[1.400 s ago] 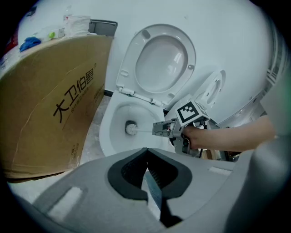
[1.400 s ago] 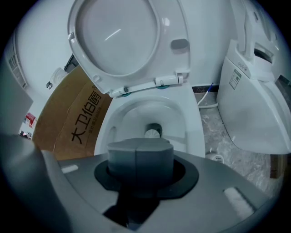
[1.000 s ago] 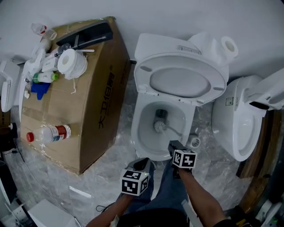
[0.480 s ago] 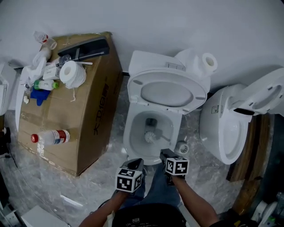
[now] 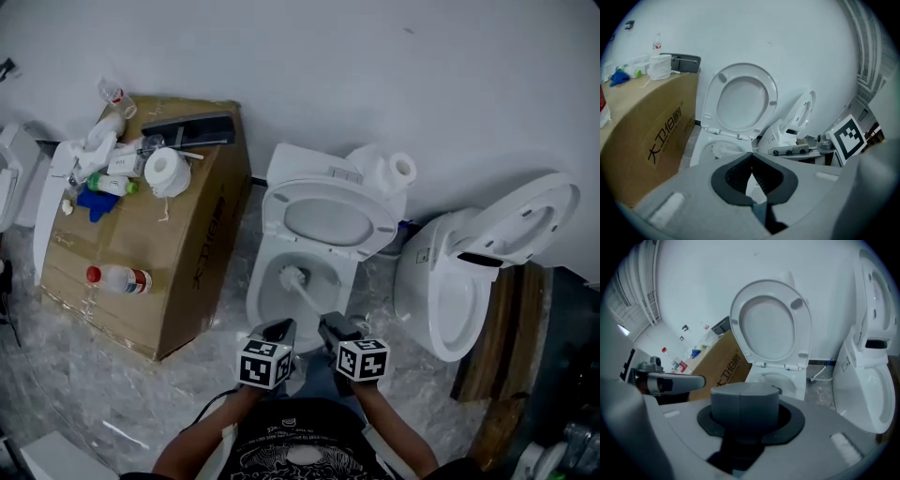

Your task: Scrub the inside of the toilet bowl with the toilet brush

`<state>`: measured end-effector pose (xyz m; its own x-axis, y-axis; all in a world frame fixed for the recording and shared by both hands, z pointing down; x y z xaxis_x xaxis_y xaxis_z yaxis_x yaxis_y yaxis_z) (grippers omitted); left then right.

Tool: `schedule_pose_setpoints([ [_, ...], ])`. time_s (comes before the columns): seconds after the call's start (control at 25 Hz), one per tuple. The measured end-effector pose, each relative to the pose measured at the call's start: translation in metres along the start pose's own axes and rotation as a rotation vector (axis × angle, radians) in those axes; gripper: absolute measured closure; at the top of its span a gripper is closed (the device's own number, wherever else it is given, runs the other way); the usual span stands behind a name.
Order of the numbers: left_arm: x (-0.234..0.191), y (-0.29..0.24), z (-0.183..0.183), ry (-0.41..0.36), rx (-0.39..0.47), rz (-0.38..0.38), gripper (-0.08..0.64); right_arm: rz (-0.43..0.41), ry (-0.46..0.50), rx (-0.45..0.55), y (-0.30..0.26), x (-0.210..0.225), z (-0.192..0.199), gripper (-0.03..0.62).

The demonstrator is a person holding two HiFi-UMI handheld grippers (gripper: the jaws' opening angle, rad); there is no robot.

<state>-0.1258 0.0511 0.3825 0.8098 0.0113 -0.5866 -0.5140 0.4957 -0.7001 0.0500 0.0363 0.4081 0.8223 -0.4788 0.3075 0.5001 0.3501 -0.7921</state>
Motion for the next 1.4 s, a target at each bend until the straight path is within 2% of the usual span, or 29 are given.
schedule_pose_setpoints([
  [0.4, 0.054, 0.024, -0.042, -0.072, 0.159, 0.033, 0.571, -0.074, 0.156, 0.168, 0.051, -0.021, -0.069, 0.442],
  [0.68, 0.073, 0.04, -0.064, -0.131, 0.294, 0.004, 0.571, -0.121, 0.23, 0.26, 0.068, -0.031, -0.102, 0.442],
  [0.96, 0.079, 0.039, -0.069, -0.147, 0.326, -0.027, 0.571, -0.133, 0.248, 0.299, 0.072, -0.029, -0.115, 0.442],
  [1.4, 0.085, 0.036, -0.062, -0.137, 0.316, -0.044, 0.569, -0.159, 0.229, 0.305, 0.075, -0.025, -0.112, 0.442],
])
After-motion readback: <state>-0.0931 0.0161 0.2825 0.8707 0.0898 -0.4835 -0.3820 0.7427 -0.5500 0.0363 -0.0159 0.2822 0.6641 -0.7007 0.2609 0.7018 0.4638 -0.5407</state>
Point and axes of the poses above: the fingertips, and each gripper's own axes: y backward along the fingers, x to its right, z out of its underside, the point moved 8 cm from there along y, backward along the fingers, and after that the axes turned 12 degrees about y, right-handed, at the moved point
